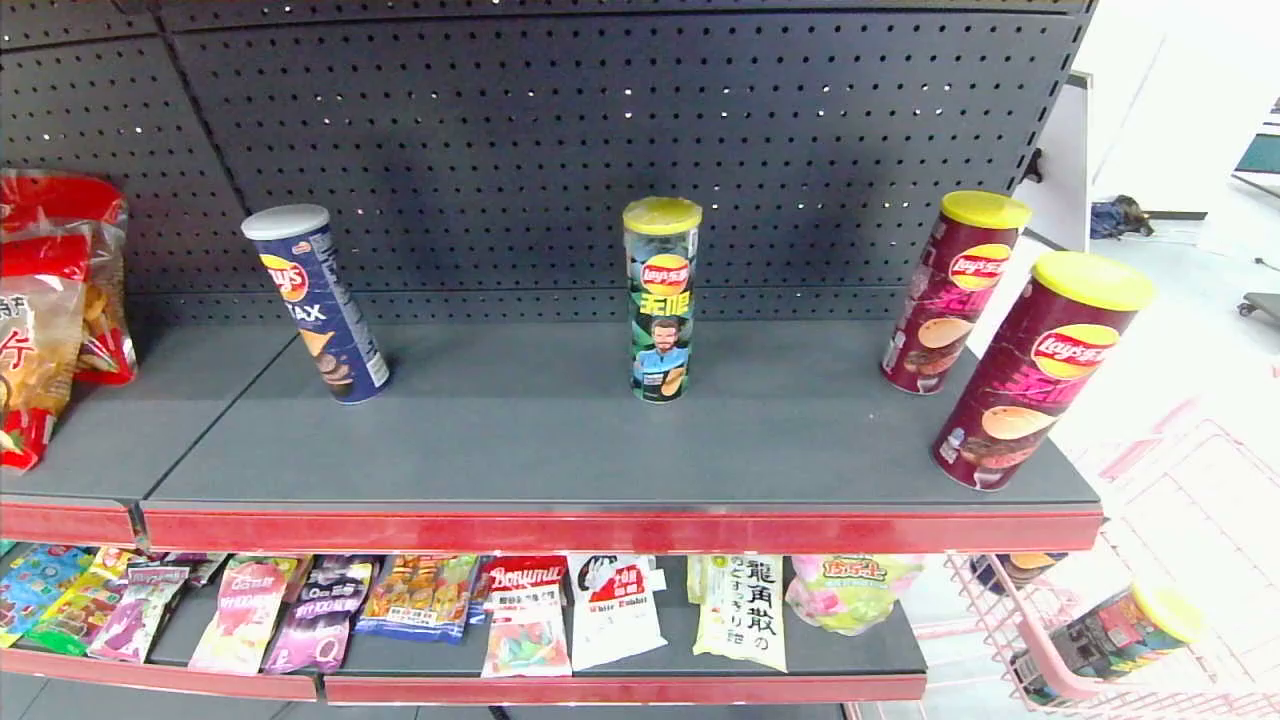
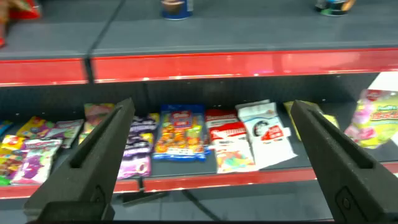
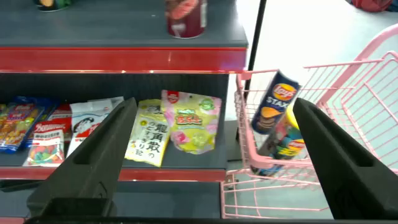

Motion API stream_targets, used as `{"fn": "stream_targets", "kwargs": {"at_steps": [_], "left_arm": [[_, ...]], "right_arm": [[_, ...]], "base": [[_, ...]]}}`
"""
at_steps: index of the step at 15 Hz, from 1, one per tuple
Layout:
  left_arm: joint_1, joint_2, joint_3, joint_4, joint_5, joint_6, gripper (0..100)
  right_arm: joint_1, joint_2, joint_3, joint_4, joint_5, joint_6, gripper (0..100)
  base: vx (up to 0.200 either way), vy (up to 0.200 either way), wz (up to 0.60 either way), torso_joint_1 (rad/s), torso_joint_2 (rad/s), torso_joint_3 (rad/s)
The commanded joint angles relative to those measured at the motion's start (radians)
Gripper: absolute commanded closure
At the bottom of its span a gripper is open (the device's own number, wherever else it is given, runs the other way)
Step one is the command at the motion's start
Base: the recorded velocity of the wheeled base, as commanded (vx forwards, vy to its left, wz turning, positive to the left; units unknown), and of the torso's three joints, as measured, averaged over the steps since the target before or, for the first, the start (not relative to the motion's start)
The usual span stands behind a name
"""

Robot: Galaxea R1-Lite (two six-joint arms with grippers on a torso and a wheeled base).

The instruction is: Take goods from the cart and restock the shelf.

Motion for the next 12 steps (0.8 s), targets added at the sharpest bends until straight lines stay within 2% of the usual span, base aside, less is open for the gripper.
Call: {"fn": "stream_targets", "kwargs": {"at_steps": [1, 8, 12], "left_arm": [[0.000, 0.000, 0.000, 0.000, 0.000, 0.000, 0], [0.000, 0.000, 0.000, 0.000, 0.000, 0.000, 0], [0.000, 0.000, 0.000, 0.000, 0.000, 0.000, 0]], "right_arm": [[0.000, 0.000, 0.000, 0.000, 0.001, 0.000, 0], [0.000, 0.000, 0.000, 0.000, 0.002, 0.002, 0], [0.000, 0.000, 0.000, 0.000, 0.001, 0.002, 0]], "base": [[0.000, -0.200, 0.00, -0.002, 0.01, 0.002], [0.000, -0.200, 0.00, 0.002, 0.00, 0.002], [0.000, 0.000, 0.00, 0.000, 0.00, 0.000]]}}
